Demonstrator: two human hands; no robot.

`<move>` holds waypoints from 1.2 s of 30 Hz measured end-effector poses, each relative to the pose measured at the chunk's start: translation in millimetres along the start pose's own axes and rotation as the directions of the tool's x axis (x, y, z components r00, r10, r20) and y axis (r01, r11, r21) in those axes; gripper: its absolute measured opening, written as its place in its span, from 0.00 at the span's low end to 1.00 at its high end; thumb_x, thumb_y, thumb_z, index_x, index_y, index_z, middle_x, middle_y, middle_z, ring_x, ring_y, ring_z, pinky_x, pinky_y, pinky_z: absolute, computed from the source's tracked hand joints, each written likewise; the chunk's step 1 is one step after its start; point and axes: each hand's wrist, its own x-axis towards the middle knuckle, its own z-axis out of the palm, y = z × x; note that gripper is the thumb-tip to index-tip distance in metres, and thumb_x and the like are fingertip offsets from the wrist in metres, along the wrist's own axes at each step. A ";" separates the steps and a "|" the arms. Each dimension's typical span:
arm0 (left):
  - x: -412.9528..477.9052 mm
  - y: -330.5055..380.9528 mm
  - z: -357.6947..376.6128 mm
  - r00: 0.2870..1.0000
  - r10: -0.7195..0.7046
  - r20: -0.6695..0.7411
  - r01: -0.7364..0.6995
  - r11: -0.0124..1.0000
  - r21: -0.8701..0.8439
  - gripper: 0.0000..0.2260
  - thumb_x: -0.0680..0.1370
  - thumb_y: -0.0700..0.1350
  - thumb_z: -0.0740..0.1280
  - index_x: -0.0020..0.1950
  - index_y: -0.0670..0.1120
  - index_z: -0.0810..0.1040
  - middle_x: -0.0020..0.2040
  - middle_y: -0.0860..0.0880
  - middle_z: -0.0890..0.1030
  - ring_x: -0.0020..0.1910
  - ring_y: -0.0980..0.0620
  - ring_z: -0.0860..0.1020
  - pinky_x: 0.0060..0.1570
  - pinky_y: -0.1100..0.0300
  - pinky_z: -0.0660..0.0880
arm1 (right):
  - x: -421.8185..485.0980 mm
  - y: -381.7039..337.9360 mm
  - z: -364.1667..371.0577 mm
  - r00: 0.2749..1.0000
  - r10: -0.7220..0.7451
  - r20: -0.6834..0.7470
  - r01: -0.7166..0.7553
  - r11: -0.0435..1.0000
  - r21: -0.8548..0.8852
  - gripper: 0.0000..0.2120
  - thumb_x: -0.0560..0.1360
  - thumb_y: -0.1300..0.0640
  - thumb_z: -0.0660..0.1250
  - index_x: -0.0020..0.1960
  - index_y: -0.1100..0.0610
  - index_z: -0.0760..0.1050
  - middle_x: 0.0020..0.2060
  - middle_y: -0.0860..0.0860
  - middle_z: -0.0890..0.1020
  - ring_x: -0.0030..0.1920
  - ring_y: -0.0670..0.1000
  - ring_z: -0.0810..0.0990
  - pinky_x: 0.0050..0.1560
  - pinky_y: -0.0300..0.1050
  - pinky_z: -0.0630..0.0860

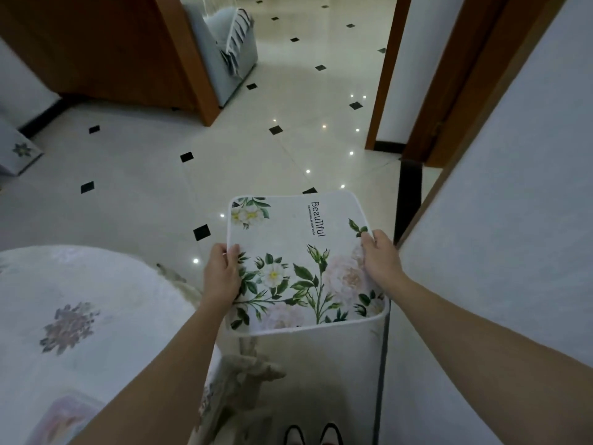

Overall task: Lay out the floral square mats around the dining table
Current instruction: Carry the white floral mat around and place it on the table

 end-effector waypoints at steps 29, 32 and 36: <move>342.4 25.8 -22.1 0.972 -0.126 -0.198 0.092 0.981 -0.174 0.14 0.84 0.52 0.56 0.50 0.42 0.70 0.43 0.46 0.76 0.41 0.50 0.74 0.40 0.55 0.71 | 319.9 -209.1 144.6 0.971 -0.191 0.142 0.205 0.974 -0.094 0.16 0.83 0.49 0.52 0.47 0.58 0.70 0.38 0.51 0.74 0.40 0.52 0.72 0.37 0.46 0.66; 370.7 15.0 -36.8 0.953 -0.162 -0.257 0.119 0.977 -0.177 0.13 0.83 0.52 0.56 0.49 0.42 0.70 0.40 0.49 0.75 0.39 0.51 0.73 0.40 0.54 0.70 | 347.5 -236.4 179.2 0.955 -0.221 0.201 0.243 0.966 -0.093 0.15 0.83 0.49 0.52 0.45 0.57 0.69 0.37 0.51 0.73 0.39 0.52 0.72 0.35 0.45 0.66; 410.1 -1.0 -55.5 0.918 -0.233 -0.322 0.174 0.964 -0.200 0.13 0.83 0.51 0.57 0.48 0.43 0.70 0.40 0.48 0.75 0.38 0.51 0.73 0.39 0.55 0.71 | 385.2 -271.9 229.7 0.923 -0.255 0.289 0.286 0.956 -0.071 0.16 0.83 0.49 0.53 0.45 0.58 0.70 0.37 0.52 0.74 0.40 0.53 0.73 0.40 0.47 0.68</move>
